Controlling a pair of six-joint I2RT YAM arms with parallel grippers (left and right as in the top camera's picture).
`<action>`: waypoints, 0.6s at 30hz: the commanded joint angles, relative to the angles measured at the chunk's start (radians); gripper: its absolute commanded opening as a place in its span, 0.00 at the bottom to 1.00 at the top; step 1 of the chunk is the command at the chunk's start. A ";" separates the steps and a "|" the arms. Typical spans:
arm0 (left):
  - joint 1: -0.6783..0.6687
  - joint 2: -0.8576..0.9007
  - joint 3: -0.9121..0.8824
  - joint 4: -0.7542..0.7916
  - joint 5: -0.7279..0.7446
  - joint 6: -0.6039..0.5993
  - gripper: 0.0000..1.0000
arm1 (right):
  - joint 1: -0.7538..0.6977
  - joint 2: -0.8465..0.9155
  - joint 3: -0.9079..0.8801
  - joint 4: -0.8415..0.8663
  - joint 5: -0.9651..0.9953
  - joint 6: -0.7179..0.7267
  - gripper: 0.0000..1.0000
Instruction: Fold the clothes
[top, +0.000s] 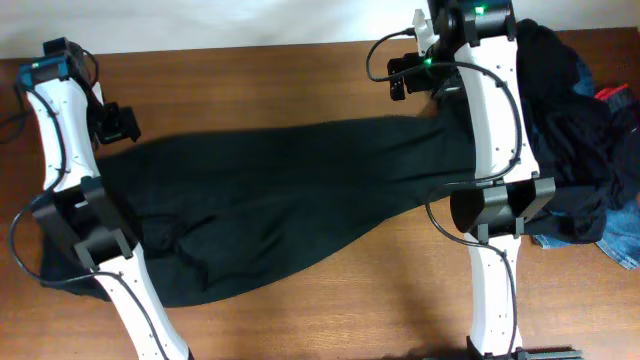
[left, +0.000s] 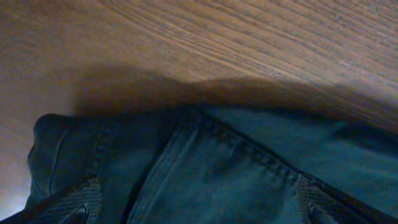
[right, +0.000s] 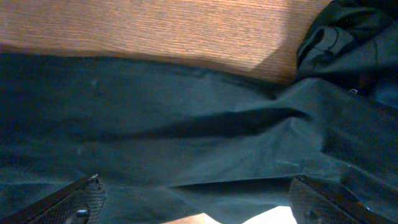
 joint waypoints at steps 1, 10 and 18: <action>0.003 0.043 0.008 0.028 0.011 0.040 0.99 | 0.003 -0.022 0.018 -0.006 0.005 -0.006 0.99; 0.003 0.109 0.008 0.054 0.027 0.127 0.98 | 0.003 -0.022 0.018 -0.006 0.005 -0.006 0.99; 0.002 0.113 0.008 0.063 0.038 0.127 0.73 | 0.003 -0.022 0.018 -0.006 0.006 -0.006 0.99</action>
